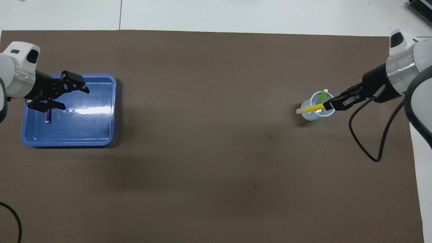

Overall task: Right arm passes pens to left for tray arrangement
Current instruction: 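Pull the yellow pen from the cup with the right gripper, then grasp the yellow pen with the left gripper from the right gripper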

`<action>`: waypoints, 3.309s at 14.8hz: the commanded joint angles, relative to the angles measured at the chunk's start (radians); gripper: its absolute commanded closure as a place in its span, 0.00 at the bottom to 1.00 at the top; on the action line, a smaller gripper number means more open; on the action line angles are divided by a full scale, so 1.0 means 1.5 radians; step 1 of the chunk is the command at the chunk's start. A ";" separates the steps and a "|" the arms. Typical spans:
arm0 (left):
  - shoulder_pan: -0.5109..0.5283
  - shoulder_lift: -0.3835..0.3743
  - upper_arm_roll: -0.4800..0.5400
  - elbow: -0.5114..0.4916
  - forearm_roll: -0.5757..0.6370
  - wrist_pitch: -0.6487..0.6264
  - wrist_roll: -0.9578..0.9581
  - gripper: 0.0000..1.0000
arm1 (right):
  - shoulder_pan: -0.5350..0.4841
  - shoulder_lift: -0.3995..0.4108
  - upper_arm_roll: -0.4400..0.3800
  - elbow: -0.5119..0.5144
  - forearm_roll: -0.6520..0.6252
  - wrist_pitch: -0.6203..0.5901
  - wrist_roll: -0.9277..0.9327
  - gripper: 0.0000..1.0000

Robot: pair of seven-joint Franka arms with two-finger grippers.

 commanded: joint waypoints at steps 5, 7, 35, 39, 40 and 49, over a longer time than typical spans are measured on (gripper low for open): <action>-0.142 -0.019 0.005 -0.002 -0.063 0.007 -0.338 0.00 | 0.071 0.005 0.007 -0.024 0.090 0.108 0.249 0.90; -0.157 -0.019 -0.007 0.013 -0.071 0.006 -0.405 0.00 | 0.103 0.004 0.007 -0.032 0.098 0.140 0.316 0.90; -0.329 -0.035 -0.069 -0.043 -0.112 0.250 -1.007 0.42 | 0.264 -0.001 0.006 -0.090 0.123 0.291 0.658 0.91; -0.328 -0.036 -0.072 -0.041 -0.113 0.223 -0.953 0.88 | 0.263 -0.002 0.006 -0.090 0.122 0.288 0.656 0.91; -0.328 -0.036 -0.072 -0.041 -0.113 0.216 -0.943 1.00 | 0.263 -0.002 0.006 -0.090 0.122 0.288 0.656 0.91; -0.328 -0.036 -0.072 -0.039 -0.113 0.211 -0.927 1.00 | 0.263 -0.002 0.005 -0.090 0.122 0.288 0.656 0.39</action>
